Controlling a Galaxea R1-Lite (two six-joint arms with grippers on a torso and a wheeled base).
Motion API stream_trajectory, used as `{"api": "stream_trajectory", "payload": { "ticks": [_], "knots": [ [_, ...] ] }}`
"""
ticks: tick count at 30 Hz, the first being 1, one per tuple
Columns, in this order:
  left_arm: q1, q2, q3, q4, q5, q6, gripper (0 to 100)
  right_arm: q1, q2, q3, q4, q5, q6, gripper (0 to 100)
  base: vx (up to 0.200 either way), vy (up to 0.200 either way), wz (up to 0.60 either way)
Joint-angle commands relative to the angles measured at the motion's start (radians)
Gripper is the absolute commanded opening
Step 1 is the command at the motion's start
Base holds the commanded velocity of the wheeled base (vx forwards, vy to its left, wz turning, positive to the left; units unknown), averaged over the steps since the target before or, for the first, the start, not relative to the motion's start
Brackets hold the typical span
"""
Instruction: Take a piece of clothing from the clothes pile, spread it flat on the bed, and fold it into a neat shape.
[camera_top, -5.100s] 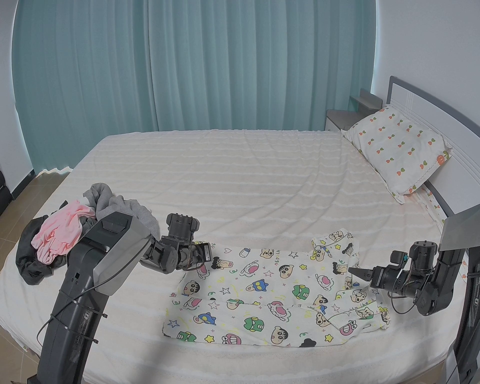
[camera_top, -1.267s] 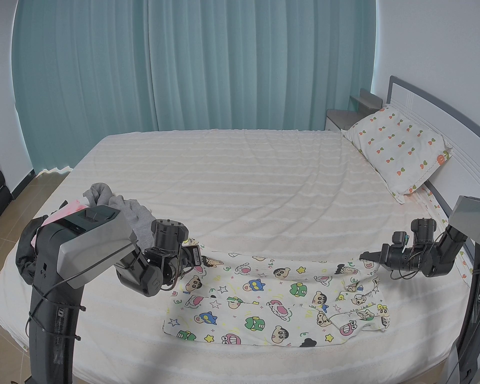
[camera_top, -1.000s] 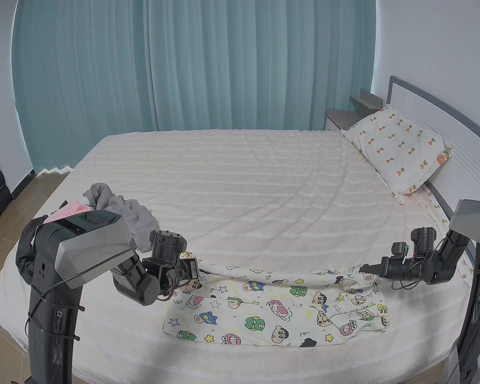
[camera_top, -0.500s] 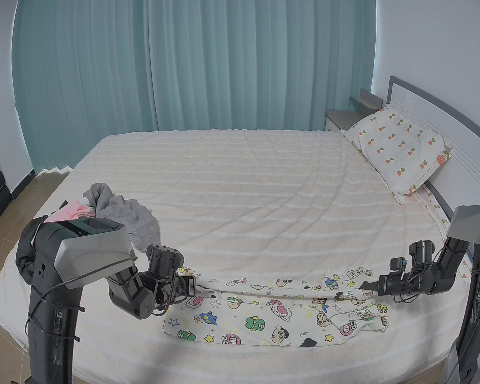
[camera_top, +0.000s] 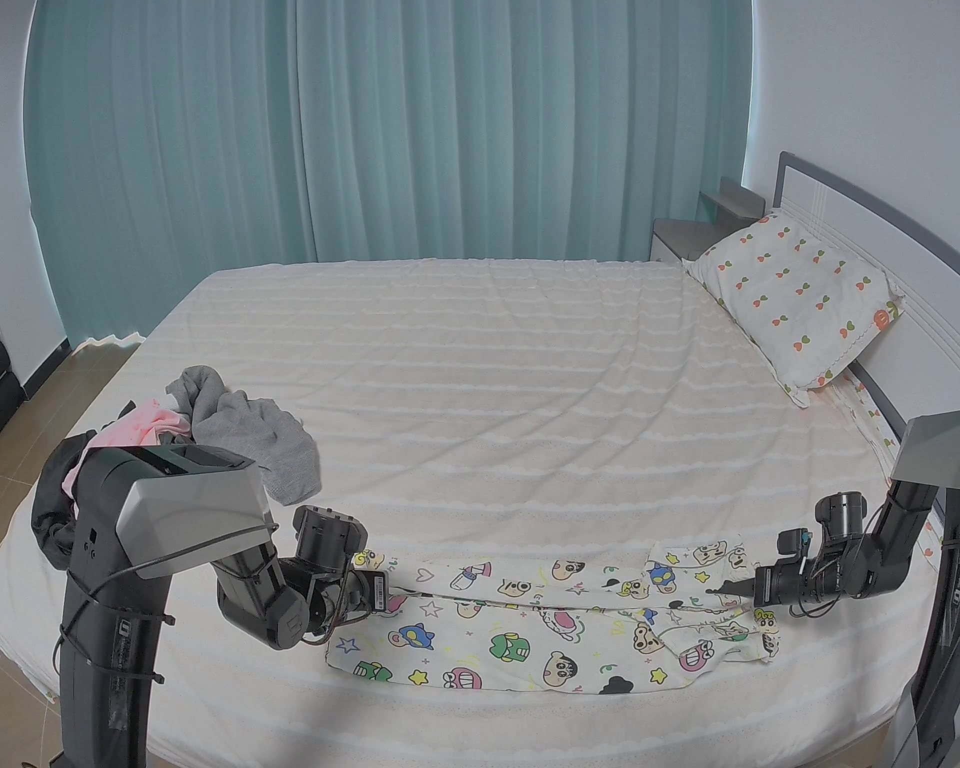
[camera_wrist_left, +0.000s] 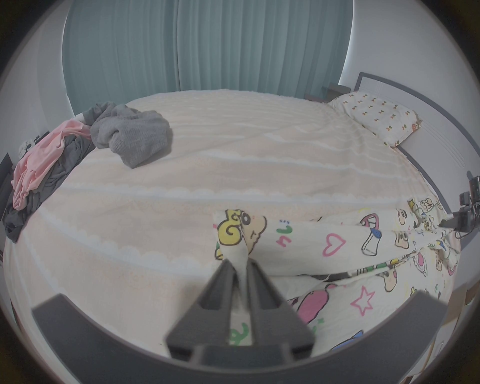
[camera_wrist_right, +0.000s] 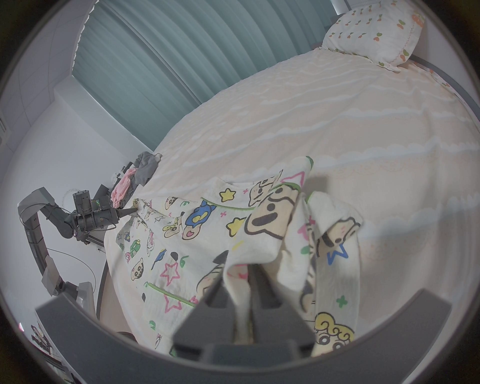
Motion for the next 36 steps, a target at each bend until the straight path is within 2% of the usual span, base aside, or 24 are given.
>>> {"api": "stream_trajectory", "payload": {
  "ticks": [1, 9, 17, 20, 23, 24, 28, 29, 30, 33, 34, 36],
  "knots": [
    [0.000, 0.003, 0.011, -0.005, 0.000, -0.003, 100, 0.002, -0.001, 0.012, -0.001, -0.012, -0.001, 100, 0.000, 0.000, 0.00],
    [0.012, -0.023, 0.043, -0.062, 0.002, -0.027, 100, -0.003, -0.018, 0.038, -0.013, -0.100, 0.002, 100, 0.000, 0.000, 0.00],
    [0.070, -0.098, 0.103, -0.091, -0.001, -0.067, 100, -0.035, -0.150, 0.089, -0.009, -0.113, 0.005, 100, 0.000, 0.000, 0.00],
    [0.093, -0.121, 0.137, -0.093, -0.021, -0.072, 100, -0.052, -0.173, 0.096, -0.009, -0.113, 0.005, 100, 0.000, 0.000, 0.00],
    [0.127, -0.150, 0.172, -0.093, -0.055, -0.079, 100, -0.061, -0.190, 0.105, -0.013, -0.147, 0.008, 100, 0.000, 0.000, 0.00],
    [0.153, -0.172, 0.186, -0.093, -0.072, -0.124, 100, -0.064, -0.216, 0.105, -0.013, -0.185, 0.011, 100, 0.000, 0.000, 0.00],
    [0.193, -0.225, 0.201, -0.093, -0.156, -0.273, 100, -0.074, -0.277, 0.108, -0.010, -0.193, 0.031, 100, 0.000, 0.000, 0.00],
    [0.193, -0.225, 0.201, -0.093, -0.156, -0.273, 100, -0.074, -0.277, 0.108, -0.010, -0.193, 0.031, 100, 0.000, 0.000, 0.00],
    [0.204, -0.261, 0.227, -0.093, -0.221, -0.346, 100, -0.071, -0.311, 0.108, -0.009, -0.193, 0.048, 100, 0.000, 0.000, 0.00],
    [0.219, -0.318, 0.270, -0.094, -0.334, -0.463, 100, -0.041, -0.368, 0.112, -0.009, -0.189, 0.103, 100, 0.000, 0.000, 0.00],
    [0.221, -0.319, 0.273, -0.094, -0.339, -0.469, 100, -0.038, -0.371, 0.112, -0.009, -0.187, 0.107, 100, 0.000, 0.000, 0.00],
    [0.221, -0.347, 0.304, -0.116, -0.412, -0.579, 100, 0.041, -0.402, 0.107, -0.012, -0.185, 0.224, 100, 0.000, 0.000, 0.00]
  ]
}}
